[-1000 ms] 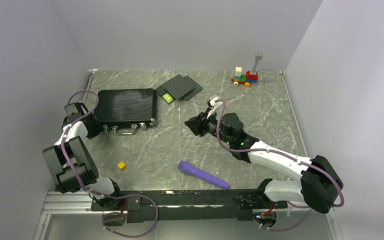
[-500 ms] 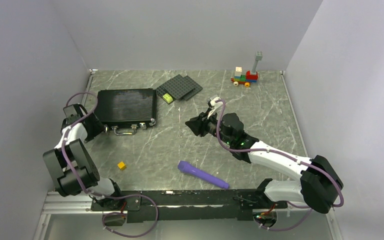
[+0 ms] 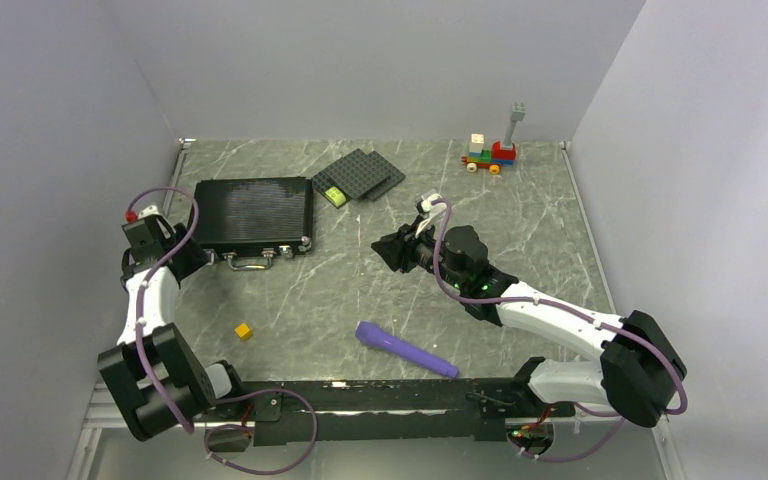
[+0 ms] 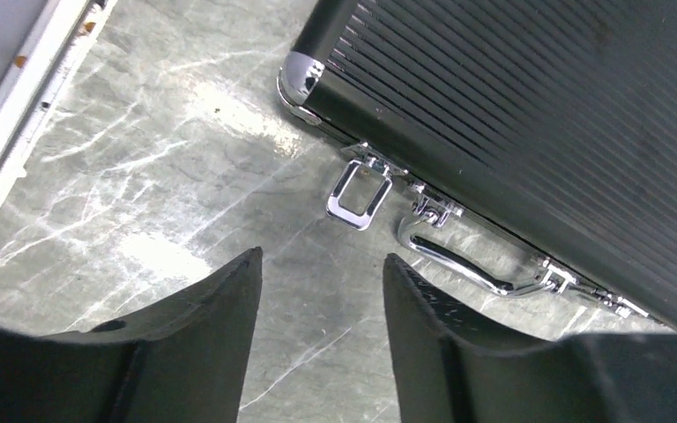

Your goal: Pack up texas hold em set

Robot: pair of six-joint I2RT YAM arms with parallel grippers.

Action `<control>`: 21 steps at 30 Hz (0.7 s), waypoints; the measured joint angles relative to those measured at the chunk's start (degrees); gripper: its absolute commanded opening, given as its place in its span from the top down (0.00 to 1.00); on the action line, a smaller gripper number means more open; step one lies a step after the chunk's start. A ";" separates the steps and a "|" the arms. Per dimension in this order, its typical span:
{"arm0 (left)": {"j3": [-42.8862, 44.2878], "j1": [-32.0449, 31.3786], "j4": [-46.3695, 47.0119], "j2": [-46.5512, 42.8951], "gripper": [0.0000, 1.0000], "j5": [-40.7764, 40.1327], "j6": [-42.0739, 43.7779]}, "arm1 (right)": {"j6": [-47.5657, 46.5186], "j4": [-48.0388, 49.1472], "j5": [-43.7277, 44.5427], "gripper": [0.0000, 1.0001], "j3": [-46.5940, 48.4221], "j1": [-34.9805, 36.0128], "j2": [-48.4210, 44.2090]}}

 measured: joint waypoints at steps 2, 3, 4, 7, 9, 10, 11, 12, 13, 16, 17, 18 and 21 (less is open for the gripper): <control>0.00 -0.02 0.15 1.31 0.52 0.98 0.26 | 0.00 0.00 0.00 0.62 0.00 -0.02 0.02; 0.00 -0.02 0.33 2.16 0.54 1.77 0.57 | 0.00 0.00 -0.04 0.62 0.00 -0.02 0.02; 0.00 -0.13 0.52 2.93 0.56 2.32 0.94 | 0.00 0.00 -0.13 0.62 0.00 -0.04 0.02; 0.02 -0.46 1.25 4.81 0.62 4.15 1.49 | 0.00 0.00 -0.20 0.63 0.00 -0.07 0.02; 0.02 -0.70 1.40 5.68 0.63 5.25 2.01 | 0.00 0.00 -0.20 0.63 0.00 -0.07 0.02; 0.02 -0.81 1.40 5.88 0.64 5.60 2.27 | 0.00 0.00 -0.20 0.62 0.00 -0.07 0.02; 0.02 -0.90 1.46 6.05 0.65 5.97 2.49 | 0.00 0.00 -0.20 0.63 0.00 -0.07 0.02; 0.04 -0.98 1.57 6.19 0.66 6.27 2.64 | 0.00 0.00 -0.20 0.62 0.00 -0.07 0.02; 0.07 -1.01 1.64 6.32 0.68 6.40 2.75 | 0.00 0.00 -0.20 0.63 0.00 -0.07 0.02; 0.61 -1.03 1.70 7.32 0.69 6.49 2.97 | 0.00 0.00 -0.22 0.63 0.00 -0.09 0.07; 0.83 -1.03 1.79 7.78 0.70 6.51 2.99 | 0.02 0.00 -0.24 0.63 0.00 -0.11 0.07; 1.03 -1.03 1.84 8.31 0.70 6.51 3.06 | 0.00 0.00 -0.24 0.63 0.00 -0.13 0.11; 1.42 -1.03 1.70 9.57 0.70 6.43 3.23 | 0.00 0.00 -0.24 0.63 0.00 -0.22 0.11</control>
